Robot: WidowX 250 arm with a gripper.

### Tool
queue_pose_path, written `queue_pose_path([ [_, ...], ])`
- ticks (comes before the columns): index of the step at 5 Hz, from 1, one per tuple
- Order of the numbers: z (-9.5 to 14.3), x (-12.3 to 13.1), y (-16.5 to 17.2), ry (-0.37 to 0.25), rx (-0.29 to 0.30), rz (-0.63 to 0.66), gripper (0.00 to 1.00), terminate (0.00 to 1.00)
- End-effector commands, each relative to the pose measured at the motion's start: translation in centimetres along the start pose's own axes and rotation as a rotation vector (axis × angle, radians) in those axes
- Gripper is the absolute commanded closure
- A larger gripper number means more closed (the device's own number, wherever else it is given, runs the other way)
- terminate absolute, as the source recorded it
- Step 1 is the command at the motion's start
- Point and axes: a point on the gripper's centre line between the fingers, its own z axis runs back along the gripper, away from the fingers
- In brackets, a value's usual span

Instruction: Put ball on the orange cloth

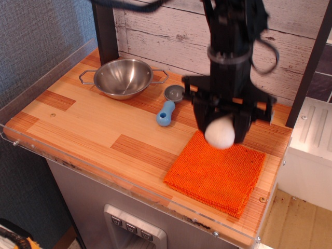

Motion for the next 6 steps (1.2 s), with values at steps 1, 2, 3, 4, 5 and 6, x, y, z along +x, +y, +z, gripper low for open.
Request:
queue_pose_path([
  [1, -1.72, -0.43, 0.46, -0.026, 0.042, -0.004, 1.0, 0.0],
  [2, -2.2, -0.63, 0.51, -0.047, 0.017, 0.014, 1.0, 0.0],
  [3, -2.62, -0.97, 0.99, -0.069, -0.043, 0.052, 1.0, 0.0],
  [4, -2.61, -1.1, 1.25, -0.06, -0.039, 0.038, 0.0, 0.0],
  [5, -2.39, -1.14, 1.26, -0.047, -0.007, -0.015, 0.0, 0.0],
  [6, -1.67, -0.79, 1.03, -0.063, 0.012, -0.056, 0.0, 0.0],
])
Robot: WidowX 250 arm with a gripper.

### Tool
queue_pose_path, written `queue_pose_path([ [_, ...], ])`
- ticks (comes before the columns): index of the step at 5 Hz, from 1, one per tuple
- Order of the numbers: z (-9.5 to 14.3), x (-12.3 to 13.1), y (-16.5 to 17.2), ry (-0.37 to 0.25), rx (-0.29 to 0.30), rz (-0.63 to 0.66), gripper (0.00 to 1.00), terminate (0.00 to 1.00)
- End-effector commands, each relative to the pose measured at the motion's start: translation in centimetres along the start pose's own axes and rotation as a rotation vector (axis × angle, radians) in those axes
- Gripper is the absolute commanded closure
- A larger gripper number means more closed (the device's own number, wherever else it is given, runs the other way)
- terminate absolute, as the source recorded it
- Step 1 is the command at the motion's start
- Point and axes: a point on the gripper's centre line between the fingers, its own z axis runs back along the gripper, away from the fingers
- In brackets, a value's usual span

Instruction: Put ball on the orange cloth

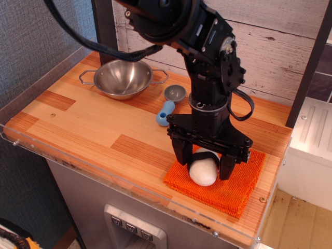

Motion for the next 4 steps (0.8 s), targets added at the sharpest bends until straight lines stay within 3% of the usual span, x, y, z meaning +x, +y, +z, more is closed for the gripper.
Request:
queue_pose_path([
  [1, 5.6, 2.4, -0.3, -0.135, 0.015, -0.055, 0.0, 0.0],
  [2, 9.6, 3.0, 1.7, -0.235, -0.024, 0.053, 0.0, 0.0],
  [3, 10.4, 2.1, 5.0, -0.194, -0.023, 0.14, 0.0, 0.0],
  [4, 9.6, 1.6, 7.7, -0.096, -0.036, 0.16, 0.0, 0.0],
])
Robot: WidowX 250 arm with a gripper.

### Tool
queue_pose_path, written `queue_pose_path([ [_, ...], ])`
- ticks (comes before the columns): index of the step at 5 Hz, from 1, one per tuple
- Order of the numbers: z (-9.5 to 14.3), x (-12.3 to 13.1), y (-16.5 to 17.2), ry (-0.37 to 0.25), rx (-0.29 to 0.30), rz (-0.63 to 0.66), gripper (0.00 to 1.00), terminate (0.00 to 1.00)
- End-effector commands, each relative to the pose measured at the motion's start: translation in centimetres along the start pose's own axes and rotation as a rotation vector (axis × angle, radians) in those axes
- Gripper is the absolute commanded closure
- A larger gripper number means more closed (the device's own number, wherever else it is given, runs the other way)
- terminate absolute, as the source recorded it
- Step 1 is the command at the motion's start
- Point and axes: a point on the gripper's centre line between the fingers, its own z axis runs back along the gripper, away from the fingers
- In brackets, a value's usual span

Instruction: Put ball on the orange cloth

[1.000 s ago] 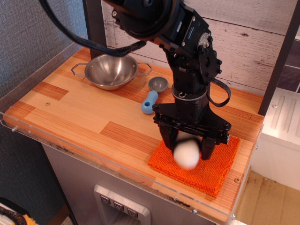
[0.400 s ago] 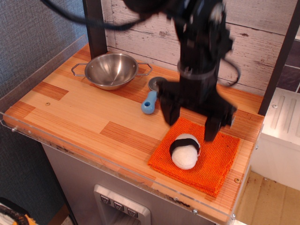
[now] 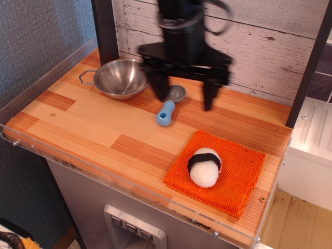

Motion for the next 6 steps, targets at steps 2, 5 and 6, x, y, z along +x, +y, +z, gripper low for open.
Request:
queue_pose_path([
  [2, 0.3, 1.34, 3.27, 0.109, 0.028, -0.156, 0.0, 0.0],
  [5, -0.15, 0.76, 3.13, 0.095, 0.143, -0.113, 0.0, 0.0],
  [6, -0.15, 0.76, 3.13, 0.095, 0.143, -0.113, 0.0, 1.0],
])
